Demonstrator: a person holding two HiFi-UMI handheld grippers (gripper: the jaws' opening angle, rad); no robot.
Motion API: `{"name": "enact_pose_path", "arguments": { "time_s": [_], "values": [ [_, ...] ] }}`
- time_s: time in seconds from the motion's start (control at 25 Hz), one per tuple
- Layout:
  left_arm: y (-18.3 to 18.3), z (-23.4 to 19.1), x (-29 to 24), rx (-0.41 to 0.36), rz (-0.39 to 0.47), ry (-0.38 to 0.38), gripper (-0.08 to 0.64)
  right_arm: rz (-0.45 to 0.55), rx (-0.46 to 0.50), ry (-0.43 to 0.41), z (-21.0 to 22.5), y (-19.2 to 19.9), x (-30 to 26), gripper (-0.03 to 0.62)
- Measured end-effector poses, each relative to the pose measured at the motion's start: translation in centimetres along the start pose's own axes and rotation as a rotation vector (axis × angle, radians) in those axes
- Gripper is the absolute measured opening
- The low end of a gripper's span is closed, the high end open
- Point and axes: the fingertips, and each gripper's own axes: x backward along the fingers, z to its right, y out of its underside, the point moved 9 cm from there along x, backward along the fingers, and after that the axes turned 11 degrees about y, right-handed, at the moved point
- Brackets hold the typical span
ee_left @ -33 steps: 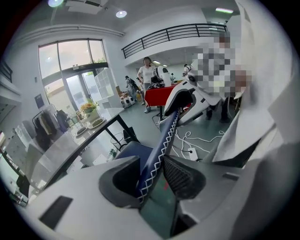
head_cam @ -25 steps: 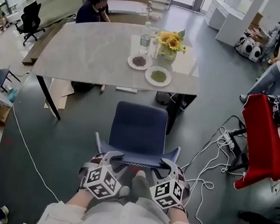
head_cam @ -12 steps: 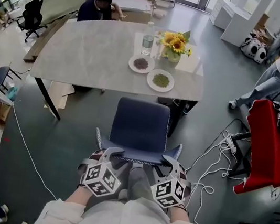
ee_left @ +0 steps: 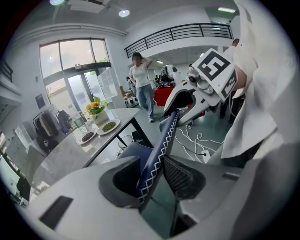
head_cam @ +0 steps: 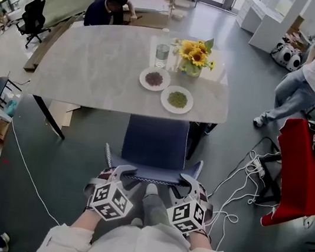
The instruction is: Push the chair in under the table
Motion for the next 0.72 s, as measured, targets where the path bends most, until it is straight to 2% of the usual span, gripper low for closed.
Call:
{"name": "enact_pose_path", "arguments": {
  "time_s": [0.4, 0.72],
  "values": [
    [-1.6, -4.1, -1.9, 0.037, -0.013, 0.009, 0.158, -0.015, 0.014, -0.044, 3.5, -0.7, -3.5, 0.158],
    [-3.0, -7.7, -3.8, 0.047, -0.009, -0.018, 0.158, -0.01, 0.025, -0.056, 6.9, -1.3, -7.0, 0.16]
  ]
}}
